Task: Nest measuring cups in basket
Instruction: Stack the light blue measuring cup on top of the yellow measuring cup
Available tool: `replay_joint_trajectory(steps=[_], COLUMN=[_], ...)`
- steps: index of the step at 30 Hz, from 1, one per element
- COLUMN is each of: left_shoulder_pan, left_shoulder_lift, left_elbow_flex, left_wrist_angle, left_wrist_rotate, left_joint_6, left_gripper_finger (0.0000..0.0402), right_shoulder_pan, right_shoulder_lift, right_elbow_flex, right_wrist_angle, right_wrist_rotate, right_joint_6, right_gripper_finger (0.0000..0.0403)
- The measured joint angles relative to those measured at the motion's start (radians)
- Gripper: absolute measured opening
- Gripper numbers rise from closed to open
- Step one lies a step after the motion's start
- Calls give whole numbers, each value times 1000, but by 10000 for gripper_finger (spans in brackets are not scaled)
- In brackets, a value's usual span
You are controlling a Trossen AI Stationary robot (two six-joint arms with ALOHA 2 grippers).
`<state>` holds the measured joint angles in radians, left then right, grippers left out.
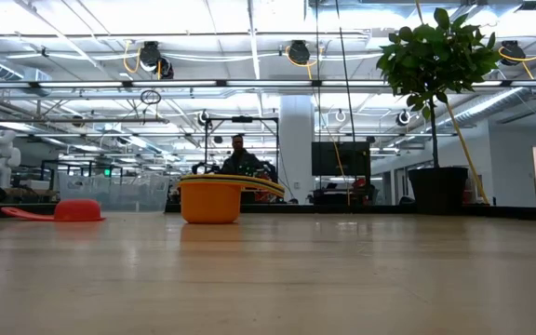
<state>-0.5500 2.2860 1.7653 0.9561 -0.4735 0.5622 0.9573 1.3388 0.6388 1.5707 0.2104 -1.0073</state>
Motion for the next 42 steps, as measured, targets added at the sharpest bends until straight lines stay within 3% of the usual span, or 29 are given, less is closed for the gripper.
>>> replay_joint_trajectory(steps=[11, 16, 22, 28, 33, 38, 42], left_shoulder_pan=[-17, -43, -93, -147, -193, -225, -239], left_shoulder_lift=[-10, -37, -76, -134, -171, -194, -196], left_elbow_flex=[0, 0, 0, 0, 0, 0, 0], left_wrist_angle=[-11, -19, -31, -91, -128, -203, -206], left_wrist_rotate=[-45, -122, -300, -568, -749, -787, -788], left_joint_6=[20, 82, 213, 368, 527, 529, 563], left_gripper_finger=[7, 4, 4, 7, 4, 7, 4], right_shoulder_pan=[3, 31, 64, 86, 87, 89, 88], right_shoulder_lift=[0, -17, -65, -111, -111, -97, -81], right_elbow_flex=[0, 0, 0, 28, 140, 225, 251], right_wrist_angle=[0, -2, -29, -142, -385, -697, -742], right_wrist_rotate=[16, 170, 363, 735, 1130, 1152, 1154], right_joint_6=[0, -1, -8, -53, -92, 79, 114], right_gripper_finger=[11, 65, 166, 256, 294, 301, 297])
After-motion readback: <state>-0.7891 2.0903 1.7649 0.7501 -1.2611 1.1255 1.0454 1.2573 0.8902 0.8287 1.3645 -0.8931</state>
